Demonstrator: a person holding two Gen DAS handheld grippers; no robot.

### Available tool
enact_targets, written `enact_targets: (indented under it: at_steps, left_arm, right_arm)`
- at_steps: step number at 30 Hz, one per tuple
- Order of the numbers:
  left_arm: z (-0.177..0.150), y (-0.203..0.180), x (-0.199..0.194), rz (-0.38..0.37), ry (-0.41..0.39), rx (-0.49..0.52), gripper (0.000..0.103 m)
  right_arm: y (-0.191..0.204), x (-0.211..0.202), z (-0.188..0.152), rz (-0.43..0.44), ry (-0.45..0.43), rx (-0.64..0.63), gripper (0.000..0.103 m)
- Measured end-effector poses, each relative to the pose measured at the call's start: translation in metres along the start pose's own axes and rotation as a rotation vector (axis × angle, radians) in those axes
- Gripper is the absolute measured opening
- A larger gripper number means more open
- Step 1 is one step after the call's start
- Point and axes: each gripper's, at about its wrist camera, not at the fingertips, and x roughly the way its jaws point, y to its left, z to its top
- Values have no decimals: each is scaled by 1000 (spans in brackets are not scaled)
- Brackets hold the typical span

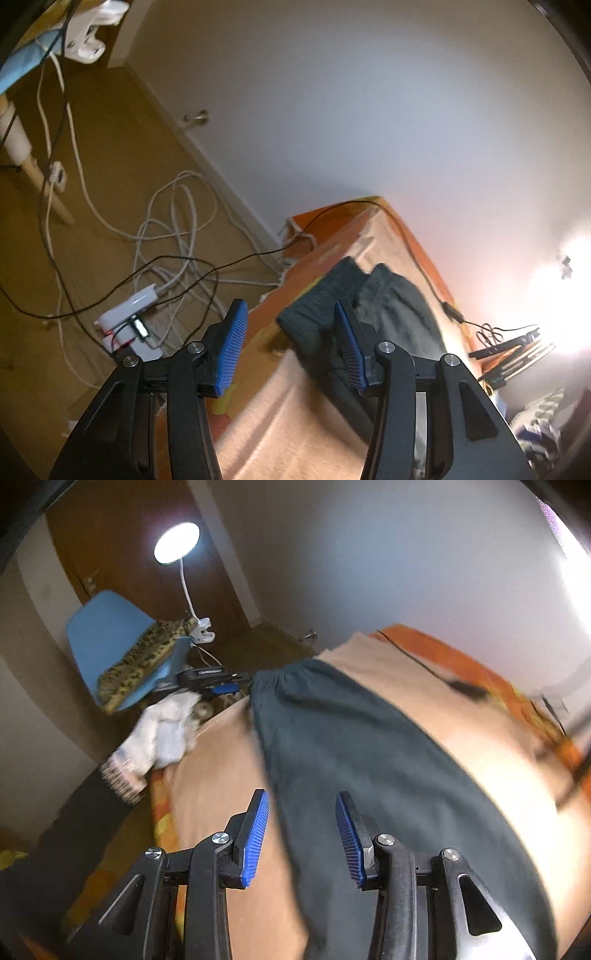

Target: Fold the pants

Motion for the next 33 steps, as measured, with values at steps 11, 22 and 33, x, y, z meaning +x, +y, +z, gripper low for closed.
enact_targets:
  at_steps: [11,22,33]
  left_arm:
    - [-6,-26,17,-28,20,78,47]
    - [-15,-41,20,-24,19,186,47]
    - [-10,-40,13,-4,-8,243,9]
  right_arm:
    - [-18,127,112,-119,24,-74,40]
    - [-24,242,162,-62,108,-52,42]
    - [3,227,170,-93,-1,-175,0]
